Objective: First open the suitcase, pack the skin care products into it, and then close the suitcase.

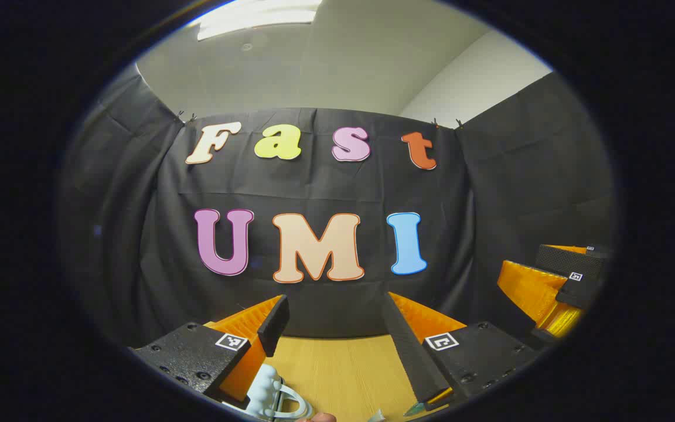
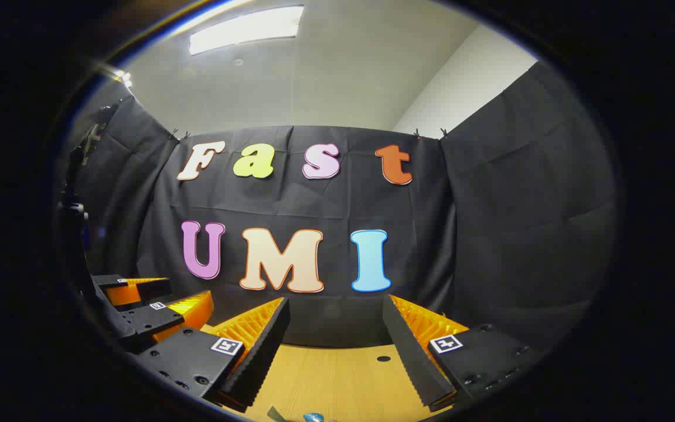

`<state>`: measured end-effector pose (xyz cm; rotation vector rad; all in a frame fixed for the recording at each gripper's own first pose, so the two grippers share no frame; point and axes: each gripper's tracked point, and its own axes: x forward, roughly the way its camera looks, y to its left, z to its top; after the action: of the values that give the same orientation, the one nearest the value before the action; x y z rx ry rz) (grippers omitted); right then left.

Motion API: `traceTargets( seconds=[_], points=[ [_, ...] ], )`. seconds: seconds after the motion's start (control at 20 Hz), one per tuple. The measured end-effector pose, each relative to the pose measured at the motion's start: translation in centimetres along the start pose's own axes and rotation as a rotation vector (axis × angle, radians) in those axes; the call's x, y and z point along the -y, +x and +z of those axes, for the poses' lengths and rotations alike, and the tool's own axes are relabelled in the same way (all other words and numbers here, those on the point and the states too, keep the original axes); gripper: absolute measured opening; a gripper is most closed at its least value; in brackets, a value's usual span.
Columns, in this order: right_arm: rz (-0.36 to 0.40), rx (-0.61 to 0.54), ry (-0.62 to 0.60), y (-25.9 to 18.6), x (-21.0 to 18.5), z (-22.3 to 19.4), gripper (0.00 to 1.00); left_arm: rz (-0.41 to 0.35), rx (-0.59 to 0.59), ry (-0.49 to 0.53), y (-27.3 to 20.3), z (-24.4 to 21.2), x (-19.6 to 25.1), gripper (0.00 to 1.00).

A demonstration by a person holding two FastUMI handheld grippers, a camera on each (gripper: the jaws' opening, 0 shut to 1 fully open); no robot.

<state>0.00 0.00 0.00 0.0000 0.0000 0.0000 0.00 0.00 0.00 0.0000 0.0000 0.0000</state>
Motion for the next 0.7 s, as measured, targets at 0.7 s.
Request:
traceTargets(
  seconds=[0.7],
  points=[
    [0.043, -0.024, 0.041, 0.9, 2.7, -2.4, 1.0, 0.071, -0.055, 0.024, -0.2, -2.3, 0.4, 0.94]
  ],
)
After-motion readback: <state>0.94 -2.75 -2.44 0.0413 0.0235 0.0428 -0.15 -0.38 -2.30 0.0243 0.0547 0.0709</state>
